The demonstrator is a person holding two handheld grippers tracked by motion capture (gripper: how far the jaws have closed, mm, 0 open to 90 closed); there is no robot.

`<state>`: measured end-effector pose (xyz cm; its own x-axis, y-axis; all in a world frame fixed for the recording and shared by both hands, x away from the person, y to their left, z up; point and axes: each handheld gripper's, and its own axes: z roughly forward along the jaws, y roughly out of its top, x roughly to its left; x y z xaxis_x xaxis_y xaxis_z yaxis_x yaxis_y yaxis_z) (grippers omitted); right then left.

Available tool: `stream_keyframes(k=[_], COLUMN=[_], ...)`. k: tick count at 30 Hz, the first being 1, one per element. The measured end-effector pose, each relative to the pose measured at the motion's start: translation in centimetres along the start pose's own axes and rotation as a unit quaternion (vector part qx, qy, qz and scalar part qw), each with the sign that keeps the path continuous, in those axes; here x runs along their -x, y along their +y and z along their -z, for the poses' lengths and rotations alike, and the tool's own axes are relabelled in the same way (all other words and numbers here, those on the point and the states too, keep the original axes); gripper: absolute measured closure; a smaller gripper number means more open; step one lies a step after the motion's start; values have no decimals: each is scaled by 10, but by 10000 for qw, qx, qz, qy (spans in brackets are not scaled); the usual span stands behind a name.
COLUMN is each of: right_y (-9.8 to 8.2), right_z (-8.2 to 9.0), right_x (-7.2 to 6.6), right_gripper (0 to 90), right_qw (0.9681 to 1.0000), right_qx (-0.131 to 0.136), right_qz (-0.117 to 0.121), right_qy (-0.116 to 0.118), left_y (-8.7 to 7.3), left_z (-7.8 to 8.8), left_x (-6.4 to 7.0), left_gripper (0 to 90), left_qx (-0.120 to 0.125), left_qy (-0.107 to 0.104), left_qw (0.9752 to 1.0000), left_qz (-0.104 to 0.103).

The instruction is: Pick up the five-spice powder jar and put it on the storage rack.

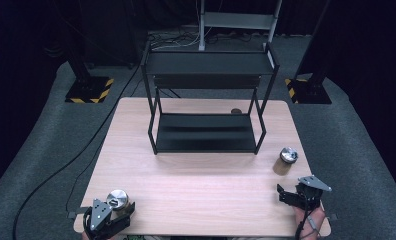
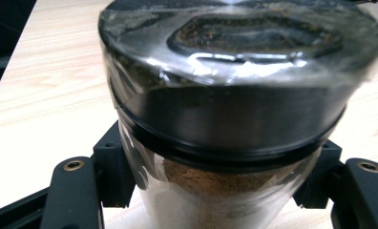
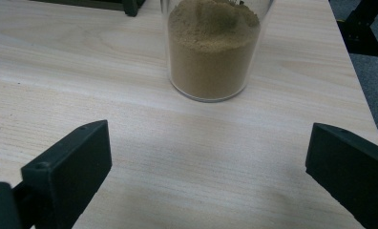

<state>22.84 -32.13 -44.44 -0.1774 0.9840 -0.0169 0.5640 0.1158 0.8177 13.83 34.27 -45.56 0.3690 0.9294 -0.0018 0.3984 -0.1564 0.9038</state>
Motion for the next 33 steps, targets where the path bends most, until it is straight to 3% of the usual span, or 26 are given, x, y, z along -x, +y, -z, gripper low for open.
stream_keyframes(k=[33], right_y=[1], right_z=[-1], right_x=[0], right_gripper=[7], right_qw=[10000], right_qx=[-37], right_qz=[23], right_qy=[26], left_y=[21], left_z=[-24], left_x=[10], left_gripper=[314], left_qx=[-121], left_qy=[-307], left_qw=[9993], left_qz=[-173])
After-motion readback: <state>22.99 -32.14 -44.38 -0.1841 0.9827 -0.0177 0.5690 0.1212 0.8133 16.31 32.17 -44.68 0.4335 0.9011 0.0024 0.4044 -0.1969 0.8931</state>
